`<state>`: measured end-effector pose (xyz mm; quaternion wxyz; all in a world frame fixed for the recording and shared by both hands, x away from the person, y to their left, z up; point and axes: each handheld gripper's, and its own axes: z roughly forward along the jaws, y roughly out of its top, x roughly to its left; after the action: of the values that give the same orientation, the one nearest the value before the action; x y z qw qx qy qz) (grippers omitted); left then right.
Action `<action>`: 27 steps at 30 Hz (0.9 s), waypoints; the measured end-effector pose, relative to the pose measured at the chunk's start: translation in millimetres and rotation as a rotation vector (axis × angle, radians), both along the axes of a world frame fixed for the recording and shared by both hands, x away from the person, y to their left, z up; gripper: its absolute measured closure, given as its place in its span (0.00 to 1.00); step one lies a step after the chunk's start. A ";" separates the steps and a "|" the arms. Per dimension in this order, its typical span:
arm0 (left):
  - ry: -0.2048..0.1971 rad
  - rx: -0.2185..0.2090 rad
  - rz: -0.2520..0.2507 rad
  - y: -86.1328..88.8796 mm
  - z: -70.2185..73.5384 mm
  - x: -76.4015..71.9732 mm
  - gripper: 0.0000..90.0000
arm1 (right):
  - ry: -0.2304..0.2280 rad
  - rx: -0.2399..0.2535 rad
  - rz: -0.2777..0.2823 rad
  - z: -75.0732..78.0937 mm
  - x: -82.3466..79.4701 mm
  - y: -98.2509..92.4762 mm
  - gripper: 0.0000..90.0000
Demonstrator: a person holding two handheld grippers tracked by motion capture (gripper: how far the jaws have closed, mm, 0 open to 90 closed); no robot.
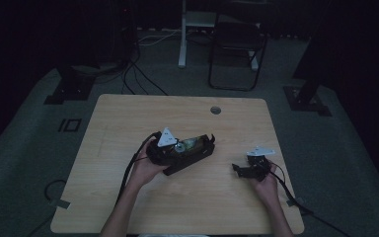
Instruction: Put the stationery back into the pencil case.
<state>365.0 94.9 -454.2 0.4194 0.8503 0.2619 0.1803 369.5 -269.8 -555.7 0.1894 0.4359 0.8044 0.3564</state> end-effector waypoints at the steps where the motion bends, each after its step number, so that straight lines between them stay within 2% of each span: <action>1: 0.000 0.001 0.001 -0.1 -0.5 0.4 0.46 | 0.000 0.000 0.000 0.0 0.0 0.0 0.20; 13: 0.011 0.016 0.010 -2.4 -8.0 6.8 0.46 | 0.001 0.001 0.002 0.0 -0.1 0.1 0.20; 27: 0.035 0.034 -0.004 -6.5 -17.3 13.4 0.46 | 0.000 0.000 0.004 0.0 -0.3 0.3 0.20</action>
<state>378.4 88.4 -471.5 0.4007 0.8607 0.2645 0.1691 369.3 -269.5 -555.7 0.1886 0.4345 0.8052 0.3566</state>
